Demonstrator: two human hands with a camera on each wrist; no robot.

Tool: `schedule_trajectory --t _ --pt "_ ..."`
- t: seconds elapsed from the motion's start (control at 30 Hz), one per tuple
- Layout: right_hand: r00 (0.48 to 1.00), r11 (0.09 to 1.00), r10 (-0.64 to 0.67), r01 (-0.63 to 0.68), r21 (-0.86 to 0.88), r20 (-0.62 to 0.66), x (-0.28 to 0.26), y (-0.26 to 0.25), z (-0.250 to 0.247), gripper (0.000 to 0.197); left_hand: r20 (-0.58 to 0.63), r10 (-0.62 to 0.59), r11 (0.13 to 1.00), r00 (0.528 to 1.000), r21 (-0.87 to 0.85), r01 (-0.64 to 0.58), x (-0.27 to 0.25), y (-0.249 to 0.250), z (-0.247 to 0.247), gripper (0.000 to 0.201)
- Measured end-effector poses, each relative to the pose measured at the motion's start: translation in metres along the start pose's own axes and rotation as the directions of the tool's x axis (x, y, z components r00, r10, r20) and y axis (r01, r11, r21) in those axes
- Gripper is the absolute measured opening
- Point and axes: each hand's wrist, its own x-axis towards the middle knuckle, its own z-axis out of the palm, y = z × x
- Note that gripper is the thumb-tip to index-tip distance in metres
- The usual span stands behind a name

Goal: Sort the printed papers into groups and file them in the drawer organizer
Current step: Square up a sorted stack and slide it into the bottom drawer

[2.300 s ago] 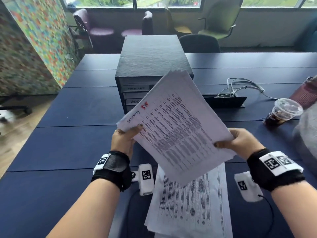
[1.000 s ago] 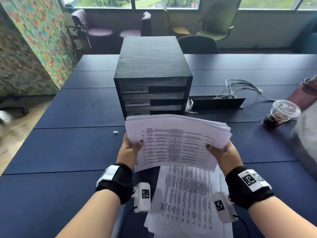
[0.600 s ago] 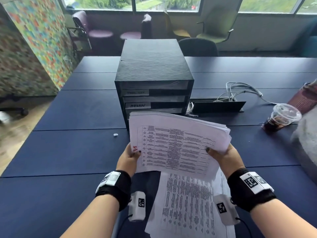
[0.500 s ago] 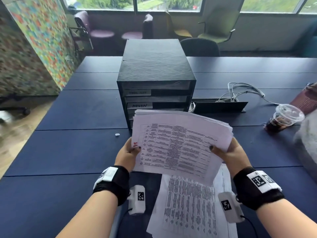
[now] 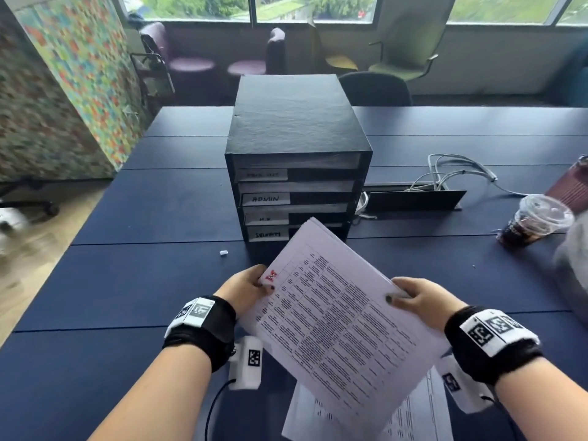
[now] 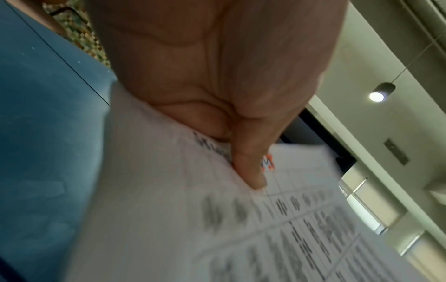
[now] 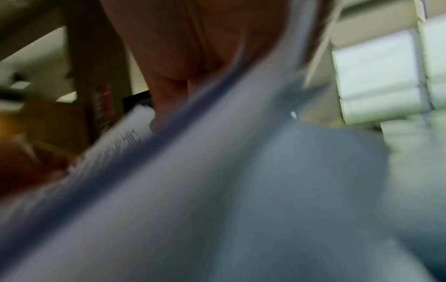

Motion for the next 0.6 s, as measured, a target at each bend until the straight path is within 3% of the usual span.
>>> schedule_trajectory --t 0.1,0.23,0.37,0.47,0.6 --pt "0.997 0.992 0.081 -0.082 0.098 0.015 0.003 0.016 0.013 0.004 -0.085 -0.048 0.998 0.995 0.041 0.052 0.003 -0.004 -0.007 0.016" --pt "0.985 0.968 0.172 -0.167 0.186 -0.011 0.007 0.027 0.029 0.008 -0.045 -0.165 0.985 0.985 -0.065 0.162 0.007 -0.019 -0.015 0.015" --pt "0.959 0.881 0.278 -0.279 0.382 0.057 0.018 0.022 0.045 0.013 -0.087 -0.276 0.917 0.957 -0.323 0.235 0.014 -0.031 -0.016 0.012" --pt "0.944 0.802 0.319 -0.315 0.507 0.083 0.029 0.015 0.052 0.012 0.056 -0.366 0.728 0.929 -0.605 0.323 0.015 -0.029 -0.007 0.003" --pt "0.932 0.728 0.360 -0.304 0.615 0.035 0.050 0.009 0.057 0.009 0.184 -0.330 0.658 0.926 -0.659 0.365 0.019 -0.023 0.001 0.010"
